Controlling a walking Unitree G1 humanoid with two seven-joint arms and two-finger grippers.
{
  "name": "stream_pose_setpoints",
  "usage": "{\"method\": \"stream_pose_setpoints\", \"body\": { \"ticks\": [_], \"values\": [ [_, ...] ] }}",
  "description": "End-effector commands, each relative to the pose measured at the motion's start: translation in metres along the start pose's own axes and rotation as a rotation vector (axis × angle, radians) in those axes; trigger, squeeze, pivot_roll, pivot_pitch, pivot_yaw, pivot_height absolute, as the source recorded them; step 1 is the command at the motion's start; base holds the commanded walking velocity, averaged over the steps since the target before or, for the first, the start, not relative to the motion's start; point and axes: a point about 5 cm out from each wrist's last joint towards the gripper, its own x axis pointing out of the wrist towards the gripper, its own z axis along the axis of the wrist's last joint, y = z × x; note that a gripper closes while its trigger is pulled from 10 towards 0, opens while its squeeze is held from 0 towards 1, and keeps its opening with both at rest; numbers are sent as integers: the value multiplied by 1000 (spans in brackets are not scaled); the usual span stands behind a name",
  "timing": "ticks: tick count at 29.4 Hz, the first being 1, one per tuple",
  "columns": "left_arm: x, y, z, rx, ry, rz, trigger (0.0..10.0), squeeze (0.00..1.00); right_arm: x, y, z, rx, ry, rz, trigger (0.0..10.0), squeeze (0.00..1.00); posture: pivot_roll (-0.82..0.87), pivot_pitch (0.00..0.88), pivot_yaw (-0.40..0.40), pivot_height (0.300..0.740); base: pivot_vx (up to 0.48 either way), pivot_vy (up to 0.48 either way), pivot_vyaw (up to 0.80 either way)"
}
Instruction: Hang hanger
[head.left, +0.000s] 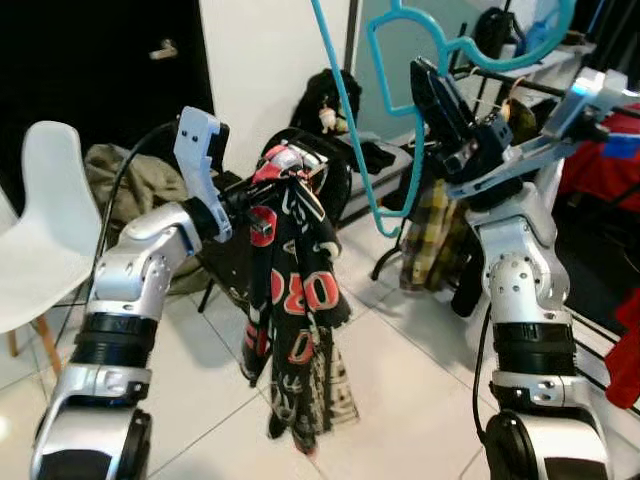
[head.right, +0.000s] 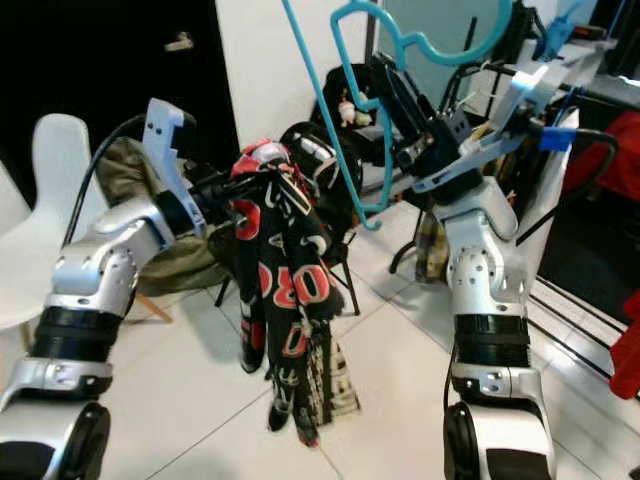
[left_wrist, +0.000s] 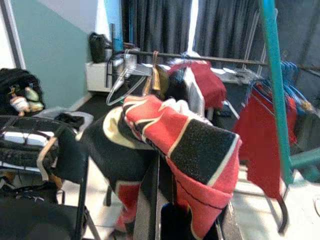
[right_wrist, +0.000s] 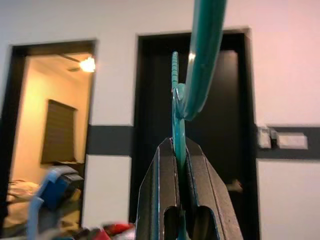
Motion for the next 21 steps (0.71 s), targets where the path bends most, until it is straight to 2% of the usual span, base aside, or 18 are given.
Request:
{"method": "stream_pose_setpoints", "body": {
  "ticks": [1,9,13,21],
  "values": [
    [-6,10,9,34,-42,63,10000,0,8,11,-2,-15,17,66,10000,0,47,0,-26,740,0,0,800],
    [-5,9,11,37,-67,87,10000,0,8,22,-7,-22,76,138,10000,0,41,0,-26,740,0,0,800],
    [-5,8,5,69,-61,129,10000,0,4,27,-13,-21,115,152,10000,0,32,0,-22,740,0,0,800],
    [-3,2,-10,107,-32,169,10000,0,-3,28,-13,-14,134,139,10000,0,14,0,-16,740,0,0,800]
  ]
}}
